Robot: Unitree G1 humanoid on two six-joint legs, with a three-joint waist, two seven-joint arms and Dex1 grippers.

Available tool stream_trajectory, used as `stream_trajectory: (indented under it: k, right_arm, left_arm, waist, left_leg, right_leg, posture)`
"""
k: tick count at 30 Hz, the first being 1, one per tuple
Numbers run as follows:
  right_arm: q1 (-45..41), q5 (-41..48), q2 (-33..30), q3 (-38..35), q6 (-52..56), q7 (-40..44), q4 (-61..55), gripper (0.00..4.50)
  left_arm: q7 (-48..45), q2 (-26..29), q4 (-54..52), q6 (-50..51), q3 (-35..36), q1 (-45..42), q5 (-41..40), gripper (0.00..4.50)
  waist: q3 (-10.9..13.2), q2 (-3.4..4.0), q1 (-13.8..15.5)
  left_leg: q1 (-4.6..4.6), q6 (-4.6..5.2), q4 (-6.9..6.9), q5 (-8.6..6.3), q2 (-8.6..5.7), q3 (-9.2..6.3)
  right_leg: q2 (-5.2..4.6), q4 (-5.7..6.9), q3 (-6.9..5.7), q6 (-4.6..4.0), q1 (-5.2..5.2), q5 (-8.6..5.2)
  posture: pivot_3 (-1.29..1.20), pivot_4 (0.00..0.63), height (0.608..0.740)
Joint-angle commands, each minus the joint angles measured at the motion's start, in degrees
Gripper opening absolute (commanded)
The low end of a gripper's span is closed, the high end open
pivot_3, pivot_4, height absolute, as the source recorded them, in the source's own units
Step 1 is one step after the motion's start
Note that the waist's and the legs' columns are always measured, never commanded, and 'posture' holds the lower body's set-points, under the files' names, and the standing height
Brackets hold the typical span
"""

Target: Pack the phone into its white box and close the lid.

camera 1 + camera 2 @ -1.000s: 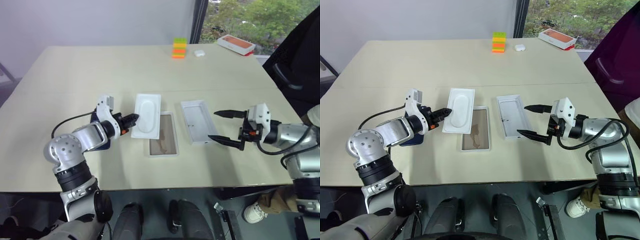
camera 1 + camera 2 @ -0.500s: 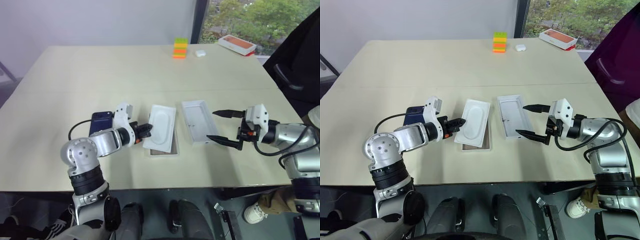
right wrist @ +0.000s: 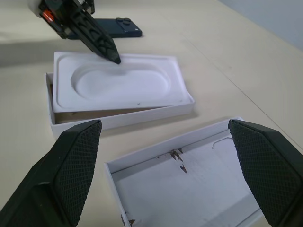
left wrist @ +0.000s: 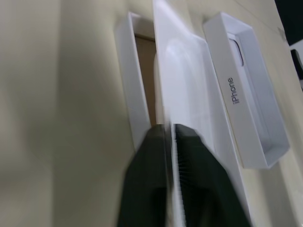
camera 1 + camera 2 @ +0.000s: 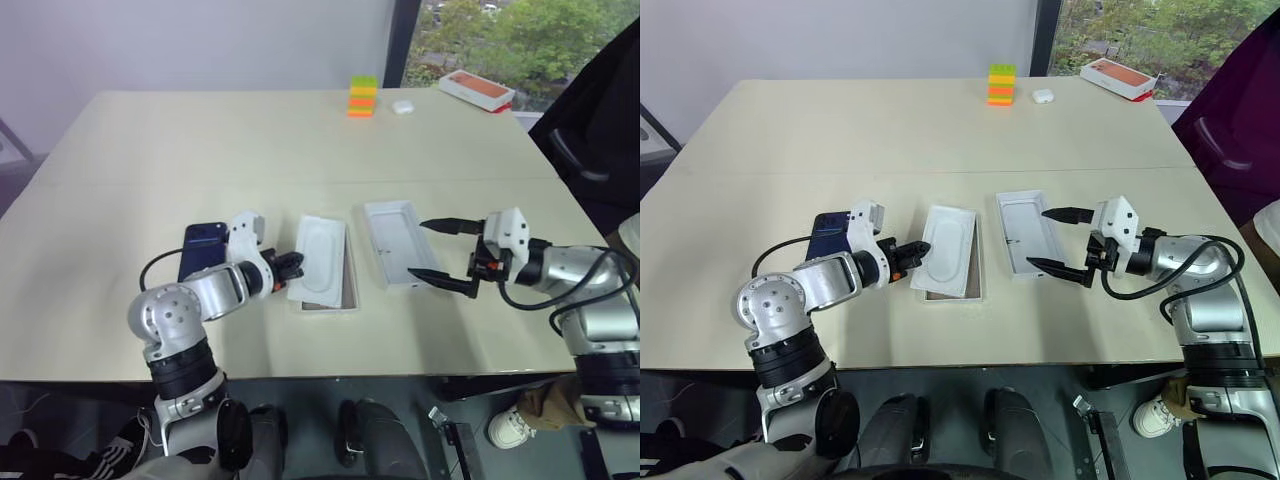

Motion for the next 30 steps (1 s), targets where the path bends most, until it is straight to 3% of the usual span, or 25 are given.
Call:
stream_trajectory:
  k: [1,2,7,13,17,21,24,30]
  right_arm:
    - [-0.7,0.2,-0.1,-0.6,-1.0,-0.2,-0.6,4.5]
    - [-0.7,0.3,-0.1,-0.6,-1.0,-0.3,-0.7,4.5]
    - [-0.6,0.3,0.3,-0.3,-0.6,-0.7,-1.3,4.5]
    - [-2.2,2.5,1.1,-0.3,4.3,-2.0,-3.1,4.5]
    - [-3.9,6.7,2.2,1.0,15.5,-5.0,-8.7,4.5]
    - [-5.3,6.7,5.8,4.3,22.1,-11.1,-15.1,4.5]
    - [-6.1,3.6,8.4,8.1,23.9,-15.3,-17.8,3.59]
    - [-9.1,-4.5,12.7,14.9,26.1,-23.7,-17.7,0.59]
  left_arm:
    - [-1.0,1.2,-3.1,0.2,-1.4,-0.3,0.4,2.48]
    - [-1.6,2.0,-3.3,0.0,-1.8,-0.4,0.5,2.96]
    - [-3.0,3.1,-3.3,2.6,1.7,-2.5,-1.3,2.96]
    - [-9.6,11.5,-5.6,2.2,0.0,-1.3,-6.4,2.96]
    - [-19.3,21.7,-8.7,-8.9,-3.0,1.8,-5.9,2.96]
    - [-36.2,34.3,-7.9,-28.9,-5.5,9.5,-0.9,2.96]
    - [-45.6,39.7,-4.4,-40.1,-5.8,14.9,2.0,3.0]
    - [-54.5,40.5,1.9,-56.5,-4.9,20.0,4.8,3.0]
  waist:
    - [0.0,0.0,0.0]
    - [0.0,0.0,0.0]
    - [0.0,0.0,0.0]
    - [0.0,0.0,-0.2]
    - [0.0,0.02,-0.5]
    - [0.0,0.05,-0.6]
    - [0.0,0.07,-0.2]
    - [0.0,0.07,0.2]
  left_leg:
    - [0.0,0.0,0.0,0.0,0.0,0.0]
    - [0.0,0.0,0.0,0.0,0.0,-0.01]
    - [0.0,0.0,0.0,0.0,0.0,-0.01]
    - [0.0,0.0,-0.01,0.0,0.01,-0.01]
    - [0.01,-0.01,-0.02,0.01,0.04,0.0]
    - [0.04,-0.03,-0.08,0.02,0.06,0.0]
    - [0.0,-0.03,-0.08,0.02,0.05,0.03]
    - [-0.16,-0.03,-0.04,0.01,0.02,0.01]
  right_leg:
    - [0.0,0.0,0.0,0.0,0.0,0.0]
    - [0.0,0.0,0.0,0.0,0.0,0.0]
    - [0.01,0.0,0.0,0.0,0.0,0.0]
    - [0.01,0.01,0.0,0.0,-0.01,0.0]
    - [0.03,0.04,0.01,-0.02,-0.05,0.0]
    - [0.05,0.04,0.01,-0.05,-0.07,-0.01]
    - [0.01,0.02,0.0,-0.07,-0.11,-0.02]
    - [-0.09,-0.14,-0.07,-0.24,-0.13,-0.11]
  posture:
    - [0.0,0.15,0.74]
    - [0.0,0.15,0.74]
    - [0.0,0.15,0.74]
    - [0.0,0.15,0.74]
    - [0.0,0.15,0.74]
    - [0.0,0.15,0.74]
    - [0.0,0.15,0.74]
    - [0.0,0.15,0.74]
